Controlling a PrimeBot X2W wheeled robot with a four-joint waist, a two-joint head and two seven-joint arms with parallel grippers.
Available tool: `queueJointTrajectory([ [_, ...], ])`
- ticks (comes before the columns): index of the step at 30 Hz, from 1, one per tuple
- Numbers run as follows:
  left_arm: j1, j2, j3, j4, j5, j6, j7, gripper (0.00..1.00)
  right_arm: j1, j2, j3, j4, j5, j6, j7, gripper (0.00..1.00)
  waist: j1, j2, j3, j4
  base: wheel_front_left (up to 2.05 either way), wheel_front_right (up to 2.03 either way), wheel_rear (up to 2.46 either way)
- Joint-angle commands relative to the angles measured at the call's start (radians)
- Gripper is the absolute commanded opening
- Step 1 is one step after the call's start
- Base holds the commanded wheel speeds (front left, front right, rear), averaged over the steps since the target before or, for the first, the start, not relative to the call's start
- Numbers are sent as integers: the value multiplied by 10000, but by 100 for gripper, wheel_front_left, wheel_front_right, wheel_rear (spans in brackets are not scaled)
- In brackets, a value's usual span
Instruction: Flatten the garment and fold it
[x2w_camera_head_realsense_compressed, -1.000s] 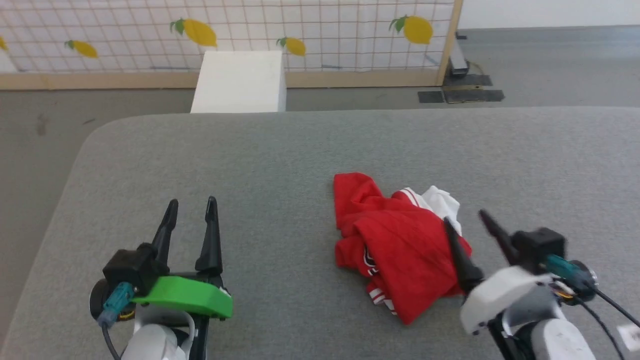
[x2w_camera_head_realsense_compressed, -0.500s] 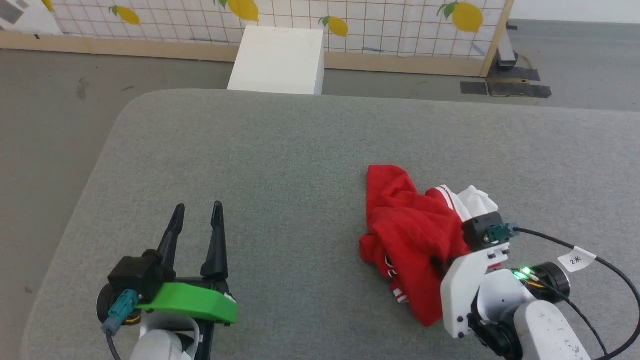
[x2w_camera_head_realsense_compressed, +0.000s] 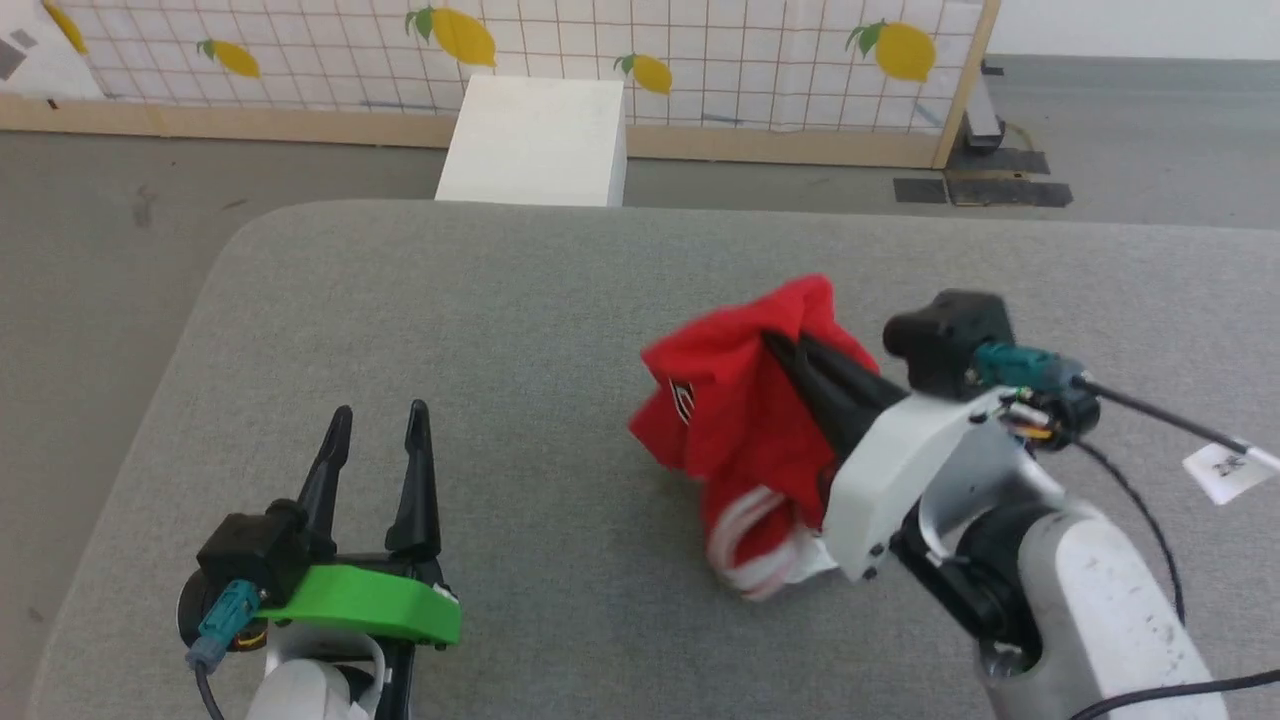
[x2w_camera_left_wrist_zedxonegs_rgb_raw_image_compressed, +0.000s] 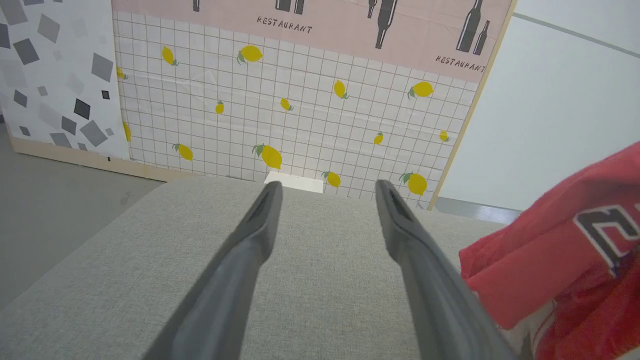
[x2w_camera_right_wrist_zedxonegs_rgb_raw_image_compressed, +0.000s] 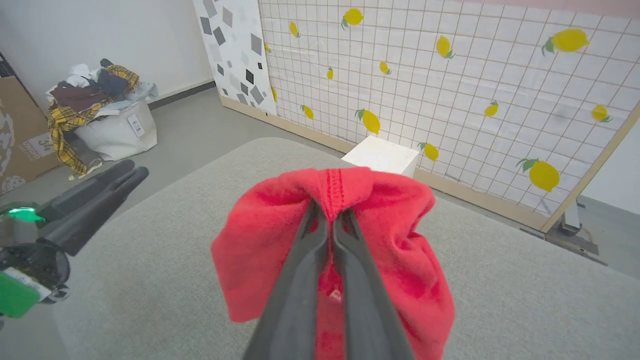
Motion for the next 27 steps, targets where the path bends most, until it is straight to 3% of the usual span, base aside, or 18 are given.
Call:
queueJointTrajectory([
  [1, 54, -45, 2, -39, 105, -58, -37, 100, -208, -83, -86, -206, -37, -15, -55, 0, 0, 0, -97, -98, 0, 0, 0],
  [5, 84, -47, -101, -44, 79, -80, -37, 100, -31, -142, -1081, -249, -260, -15, 171, 0, 0, 0, -184, -135, 0, 0, 0],
  [14, 154, -48, -350, 45, 59, -108, -37, 100, 1280, -17, -5651, 1762, -1751, -15, 347, 0, 0, 0, -244, -70, 0, 0, 0],
  [15, 162, -48, -362, 50, 66, -110, -37, 100, 1368, -7, -6150, 1984, -1928, -15, 276, 24, 0, 0, -241, -60, 0, 0, 0],
  [16, 167, -48, -373, 54, 73, -113, -37, 100, 1433, -3, -6491, 2140, -2021, -15, 195, 100, 0, 0, -235, -50, 0, 0, 0],
  [21, 204, -48, -406, 106, 156, -137, -38, 100, 1709, 3, -7622, 2581, -1727, -15, -676, 100, 0, 0, -203, -67, 0, 0, 0],
  [27, 80, -48, -758, 235, 187, -181, -38, 100, 2238, 5, -7008, 2166, -1347, -15, -2704, 100, 0, 0, -4, -283, 0, 0, 0],
])
